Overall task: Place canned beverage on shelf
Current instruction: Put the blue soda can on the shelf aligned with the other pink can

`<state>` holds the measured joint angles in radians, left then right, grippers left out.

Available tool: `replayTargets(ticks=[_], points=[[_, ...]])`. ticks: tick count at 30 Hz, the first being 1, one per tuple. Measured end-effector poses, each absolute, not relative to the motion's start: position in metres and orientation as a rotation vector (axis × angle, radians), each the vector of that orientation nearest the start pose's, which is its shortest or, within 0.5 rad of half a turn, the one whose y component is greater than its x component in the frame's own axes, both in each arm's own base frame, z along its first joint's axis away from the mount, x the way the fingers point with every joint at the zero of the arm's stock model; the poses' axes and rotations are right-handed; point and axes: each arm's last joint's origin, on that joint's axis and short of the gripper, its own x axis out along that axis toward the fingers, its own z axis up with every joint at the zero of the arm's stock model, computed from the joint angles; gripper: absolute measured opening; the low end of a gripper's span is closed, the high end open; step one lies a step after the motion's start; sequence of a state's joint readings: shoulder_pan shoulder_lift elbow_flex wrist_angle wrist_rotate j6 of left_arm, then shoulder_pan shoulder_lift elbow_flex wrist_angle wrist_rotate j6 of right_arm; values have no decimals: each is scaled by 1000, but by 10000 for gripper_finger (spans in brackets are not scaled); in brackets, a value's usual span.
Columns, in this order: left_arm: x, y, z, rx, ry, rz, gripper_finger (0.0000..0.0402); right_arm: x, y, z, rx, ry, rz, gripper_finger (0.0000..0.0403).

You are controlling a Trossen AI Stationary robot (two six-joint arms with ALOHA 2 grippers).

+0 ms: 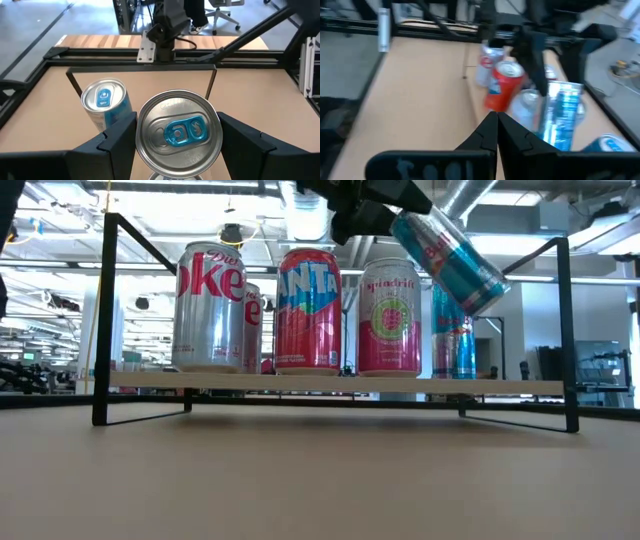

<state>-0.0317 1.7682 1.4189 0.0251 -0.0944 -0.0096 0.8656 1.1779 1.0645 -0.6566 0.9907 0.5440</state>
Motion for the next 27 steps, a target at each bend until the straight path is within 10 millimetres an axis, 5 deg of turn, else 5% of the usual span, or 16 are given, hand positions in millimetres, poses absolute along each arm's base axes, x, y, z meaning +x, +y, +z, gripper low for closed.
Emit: replayTargets(ticks=[8, 17, 27], points=[[413, -8, 305, 17, 327, 68, 220, 198, 118, 320, -105, 524, -282, 142], [413, -8, 305, 17, 328, 68, 220, 209, 92, 314, -95, 634, -302, 292], [413, -8, 305, 17, 322, 68, 220, 228, 69, 307, -44, 711, -288, 361]])
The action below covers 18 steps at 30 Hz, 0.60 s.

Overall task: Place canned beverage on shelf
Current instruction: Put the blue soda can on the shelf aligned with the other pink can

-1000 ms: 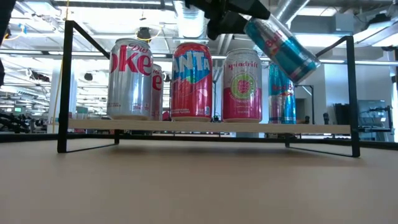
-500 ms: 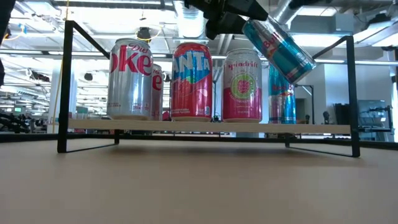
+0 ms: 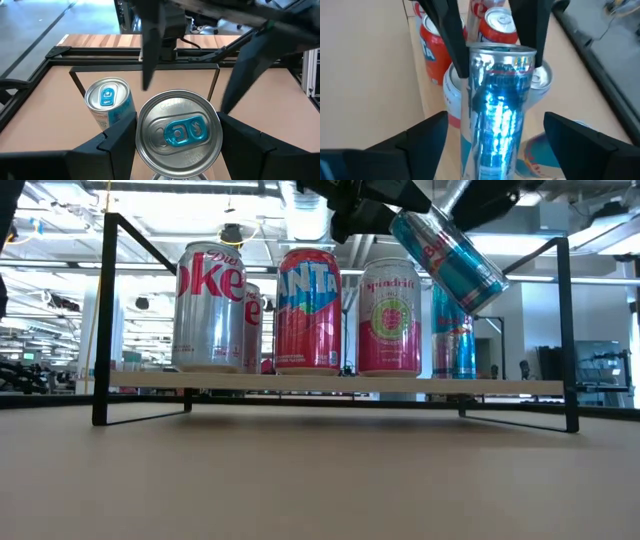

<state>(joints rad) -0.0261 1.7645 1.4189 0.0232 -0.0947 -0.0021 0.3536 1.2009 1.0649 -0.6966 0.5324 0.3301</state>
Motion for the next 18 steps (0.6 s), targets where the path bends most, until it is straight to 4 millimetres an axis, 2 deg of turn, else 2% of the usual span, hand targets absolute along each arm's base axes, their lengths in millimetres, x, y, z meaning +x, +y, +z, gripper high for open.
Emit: replayTargets(ticks=[5, 11, 18], points=[[414, -8, 307, 19, 304, 70, 220, 234, 59, 310, -47, 683, -300, 368], [414, -8, 308, 18, 292, 67, 220, 238, 61, 315, -66, 633, -274, 368], [415, -8, 311, 14, 260, 67, 220, 245, 62, 308, -83, 660, -277, 357]])
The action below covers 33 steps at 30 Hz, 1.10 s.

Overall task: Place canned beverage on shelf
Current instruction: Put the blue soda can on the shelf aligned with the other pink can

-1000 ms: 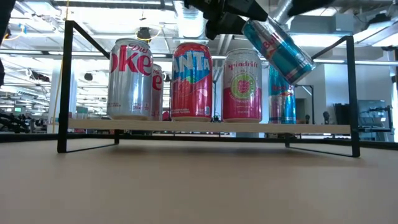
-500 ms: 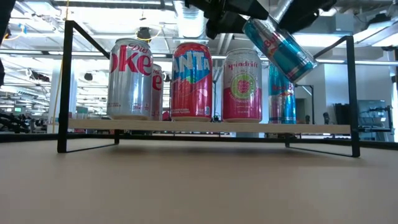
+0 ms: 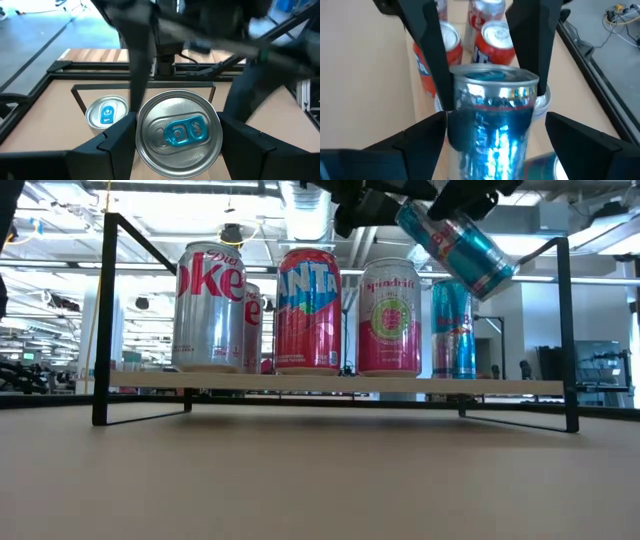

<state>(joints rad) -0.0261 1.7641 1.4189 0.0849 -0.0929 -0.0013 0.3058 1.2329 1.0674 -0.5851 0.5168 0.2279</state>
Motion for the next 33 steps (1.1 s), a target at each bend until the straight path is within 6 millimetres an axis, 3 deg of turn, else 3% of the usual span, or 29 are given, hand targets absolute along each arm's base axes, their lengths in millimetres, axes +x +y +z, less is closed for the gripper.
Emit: replayTargets(ticks=[5, 12, 21, 28, 33], points=[[414, -8, 311, 14, 265, 60, 220, 249, 64, 302, -117, 684, -275, 327], [414, -8, 311, 15, 271, 64, 220, 249, 63, 301, -134, 696, -277, 251], [405, -9, 316, 40, 316, 53, 274, 235, 72, 310, -154, 662, -230, 251], [350, -7, 372, 59, 299, 63, 283, 211, 93, 306, -212, 516, -201, 251], [299, -18, 408, 62, 279, 43, 284, 206, 92, 287, -224, 356, -153, 251]])
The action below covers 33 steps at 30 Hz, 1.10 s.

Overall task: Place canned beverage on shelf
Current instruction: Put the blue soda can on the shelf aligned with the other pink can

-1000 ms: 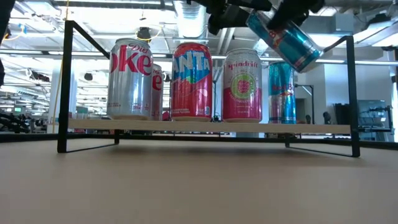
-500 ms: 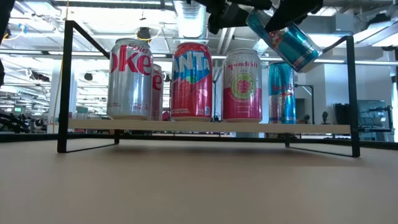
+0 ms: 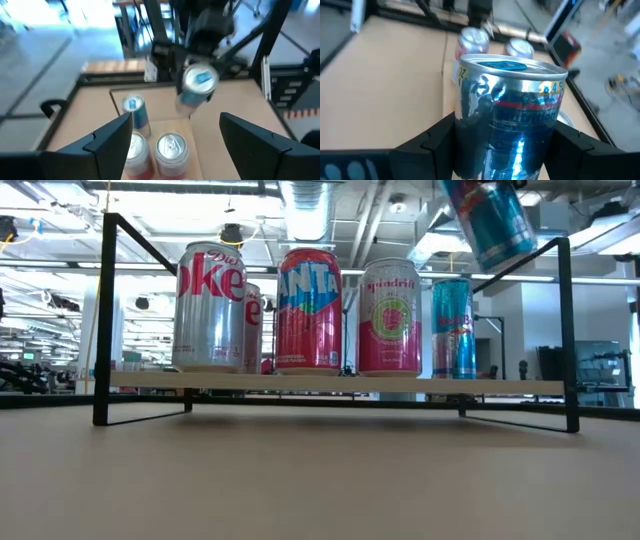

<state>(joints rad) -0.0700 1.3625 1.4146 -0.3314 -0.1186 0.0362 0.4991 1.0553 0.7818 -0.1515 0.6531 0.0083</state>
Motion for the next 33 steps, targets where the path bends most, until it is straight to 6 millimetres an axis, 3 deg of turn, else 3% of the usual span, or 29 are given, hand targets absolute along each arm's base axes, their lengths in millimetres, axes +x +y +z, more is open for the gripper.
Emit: replayTargets(ticks=[2, 5, 11, 17, 25, 33], points=[[278, -24, 414, 73, 245, 55, 282, 204, 87, 281, -211, 288, -165, 251], [252, -31, 406, 78, 196, 76, 280, 204, 77, 270, -165, 199, -133, 251], [208, -34, 351, 10, 33, 101, 279, 202, 66, 245, -112, 130, -88, 251], [173, -27, 308, -108, -145, 92, 279, 200, 65, 239, -106, 119, -89, 251], [152, -24, 274, -187, -193, 25, 279, 202, 64, 240, -99, 103, -102, 251], [151, -24, 271, -199, -201, 28, 279, 205, 61, 236, -109, 132, -123, 256]])
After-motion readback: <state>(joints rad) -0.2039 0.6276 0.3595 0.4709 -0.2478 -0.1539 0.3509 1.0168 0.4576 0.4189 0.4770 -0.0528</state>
